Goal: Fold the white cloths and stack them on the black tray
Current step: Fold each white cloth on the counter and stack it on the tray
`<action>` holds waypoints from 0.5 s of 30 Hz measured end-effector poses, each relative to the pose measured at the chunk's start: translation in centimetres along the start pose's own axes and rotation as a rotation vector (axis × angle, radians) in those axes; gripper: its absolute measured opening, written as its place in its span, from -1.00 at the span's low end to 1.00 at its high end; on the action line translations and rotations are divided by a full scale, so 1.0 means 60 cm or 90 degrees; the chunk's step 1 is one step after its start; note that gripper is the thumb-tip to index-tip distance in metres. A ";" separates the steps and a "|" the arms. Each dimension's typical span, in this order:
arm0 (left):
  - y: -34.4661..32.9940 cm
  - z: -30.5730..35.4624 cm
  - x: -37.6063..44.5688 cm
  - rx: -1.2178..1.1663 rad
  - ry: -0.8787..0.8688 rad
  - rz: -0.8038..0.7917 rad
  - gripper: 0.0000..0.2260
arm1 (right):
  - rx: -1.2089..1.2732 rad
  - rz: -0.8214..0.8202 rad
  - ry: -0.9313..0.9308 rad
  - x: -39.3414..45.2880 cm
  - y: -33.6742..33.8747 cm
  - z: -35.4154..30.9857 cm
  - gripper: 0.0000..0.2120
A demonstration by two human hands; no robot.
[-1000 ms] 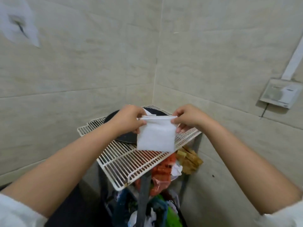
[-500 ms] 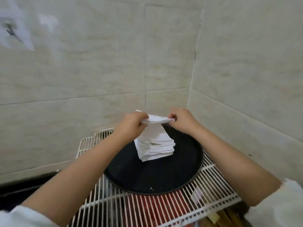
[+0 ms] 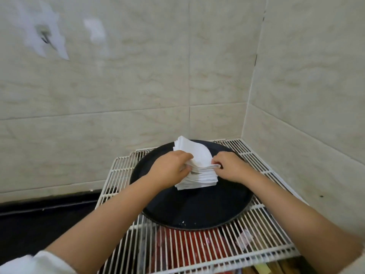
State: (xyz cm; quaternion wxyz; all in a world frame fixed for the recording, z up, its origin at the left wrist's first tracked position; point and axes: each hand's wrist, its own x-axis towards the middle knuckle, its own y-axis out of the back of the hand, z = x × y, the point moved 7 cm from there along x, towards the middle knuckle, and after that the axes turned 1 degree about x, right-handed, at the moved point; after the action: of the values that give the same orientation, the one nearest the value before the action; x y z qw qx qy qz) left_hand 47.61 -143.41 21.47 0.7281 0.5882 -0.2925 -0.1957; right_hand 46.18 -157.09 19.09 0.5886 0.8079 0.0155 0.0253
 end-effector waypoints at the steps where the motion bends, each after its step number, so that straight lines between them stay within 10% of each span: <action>1: -0.008 -0.001 -0.001 0.009 0.008 -0.019 -0.62 | -0.005 -0.010 -0.012 0.000 -0.004 0.003 -0.76; 15: 0.142 -0.215 -0.229 0.115 0.301 0.018 -0.65 | -0.068 0.072 0.169 -0.001 0.044 -0.361 -0.62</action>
State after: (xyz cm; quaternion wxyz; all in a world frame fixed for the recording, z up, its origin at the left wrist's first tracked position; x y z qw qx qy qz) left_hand 45.25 -123.23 25.32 0.7235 0.6761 -0.1385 -0.0152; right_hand 44.85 -137.31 28.25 0.6212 0.7644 0.0463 0.1662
